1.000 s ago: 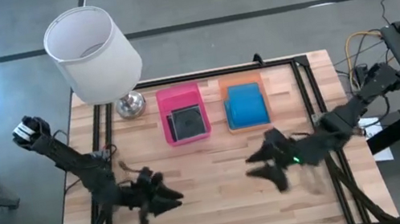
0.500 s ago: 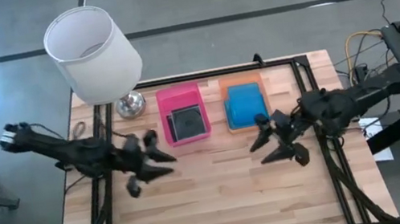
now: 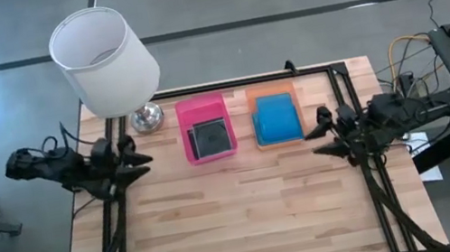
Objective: Pick & place jewel cases by type
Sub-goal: Return to home position
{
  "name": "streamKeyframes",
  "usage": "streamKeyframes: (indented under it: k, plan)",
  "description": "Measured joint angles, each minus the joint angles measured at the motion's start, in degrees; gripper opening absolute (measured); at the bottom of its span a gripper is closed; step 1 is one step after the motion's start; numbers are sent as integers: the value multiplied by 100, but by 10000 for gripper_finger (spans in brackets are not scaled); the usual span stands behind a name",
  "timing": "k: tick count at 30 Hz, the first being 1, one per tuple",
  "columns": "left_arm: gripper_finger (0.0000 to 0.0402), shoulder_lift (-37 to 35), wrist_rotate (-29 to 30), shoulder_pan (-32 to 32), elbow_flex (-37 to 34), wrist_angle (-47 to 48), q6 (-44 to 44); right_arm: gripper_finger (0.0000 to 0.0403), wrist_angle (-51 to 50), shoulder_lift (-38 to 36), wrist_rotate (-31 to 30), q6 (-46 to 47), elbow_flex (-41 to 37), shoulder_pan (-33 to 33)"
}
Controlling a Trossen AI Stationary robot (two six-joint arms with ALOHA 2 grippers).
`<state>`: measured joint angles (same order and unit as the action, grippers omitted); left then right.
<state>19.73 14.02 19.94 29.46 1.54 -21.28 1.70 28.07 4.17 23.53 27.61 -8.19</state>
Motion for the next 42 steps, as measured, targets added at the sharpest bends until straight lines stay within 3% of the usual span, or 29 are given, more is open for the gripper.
streamKeyframes:
  k: [2, 8, 13, 18, 22, 27, 30, 42]
  plan:
    - [131, -247, -37, 0, -267, -26, -487, 226, 7, -79, -430, -5, -154, 7]
    - [131, -675, -151, 3, -1082, -14, -1854, 226, 5, -134, -589, -20, -445, 2]
    - [131, -1043, -164, -77, -1956, -50, -2131, 226, 58, -206, -692, -20, -787, -40]
    - [131, -1930, -594, -937, -2897, -356, -2127, 226, -199, -771, -753, -22, -1176, 159]
    - [131, -1972, -1210, -1928, -2678, -350, -2081, 226, -187, -1488, -844, -20, -1567, 490]
    - [131, -1972, -1124, -2663, -2316, -441, -2080, 226, -211, -2321, -871, -19, -2150, 953]
    - [131, -1972, -1067, -2739, -2270, -412, -2081, 226, -146, -2797, -888, -19, -2512, 1081]
    - [131, -1975, -1052, -2734, -2887, -290, -2091, 226, -53, -2806, -868, -81, -2710, 1060]
